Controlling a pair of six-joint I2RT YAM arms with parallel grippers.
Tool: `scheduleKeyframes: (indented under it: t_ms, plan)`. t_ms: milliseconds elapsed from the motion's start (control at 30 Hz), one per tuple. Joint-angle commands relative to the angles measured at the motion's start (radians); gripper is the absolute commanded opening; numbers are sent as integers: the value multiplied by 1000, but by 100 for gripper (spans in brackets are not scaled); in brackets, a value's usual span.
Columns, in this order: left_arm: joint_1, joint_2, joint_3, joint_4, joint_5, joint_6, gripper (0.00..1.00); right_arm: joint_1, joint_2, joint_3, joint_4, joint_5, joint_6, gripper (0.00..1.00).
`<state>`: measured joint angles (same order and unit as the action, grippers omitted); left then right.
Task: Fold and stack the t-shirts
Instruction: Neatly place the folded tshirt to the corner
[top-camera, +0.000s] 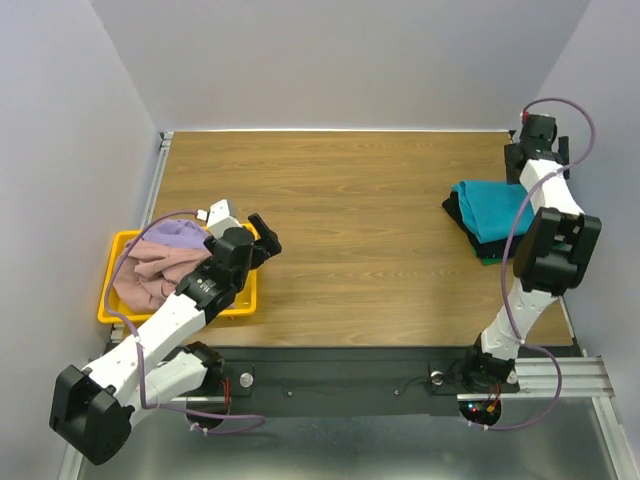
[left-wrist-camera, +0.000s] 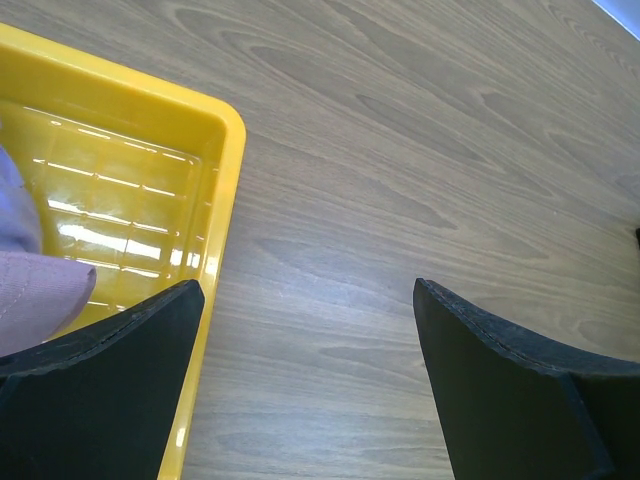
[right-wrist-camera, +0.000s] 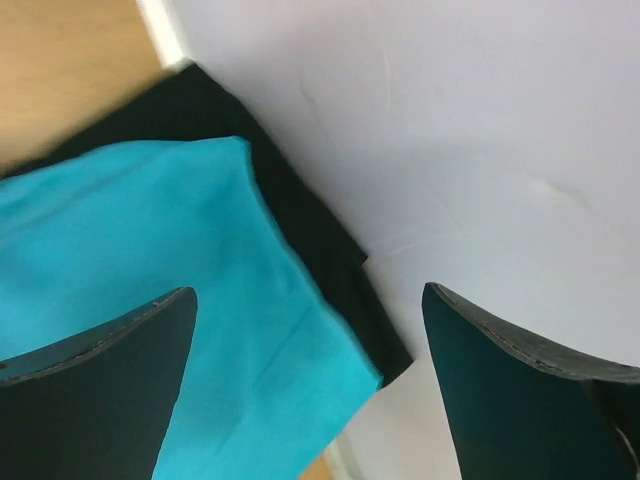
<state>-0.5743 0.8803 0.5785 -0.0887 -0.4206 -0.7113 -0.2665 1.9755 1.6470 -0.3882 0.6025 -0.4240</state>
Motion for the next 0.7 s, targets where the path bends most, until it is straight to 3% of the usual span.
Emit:
scheduleKeyframes:
  t_ms: [0,200,267,500,667]
  plan:
    - [5,0,81,-19,-33,-11,99,-4,-203,-21,14,-243,235,100]
    - [7,5,142,-85,-26,-33,99,3,-407,-168,6,-683,563,100]
    - [7,-12,141,-89,-21,-40,99,12,-458,-247,8,-739,641,100]
    - [7,-59,118,-132,-12,-63,99,246,-757,-603,101,-652,761,100]
    - [10,-110,92,-146,-4,-71,99,265,-979,-913,187,-730,811,100]
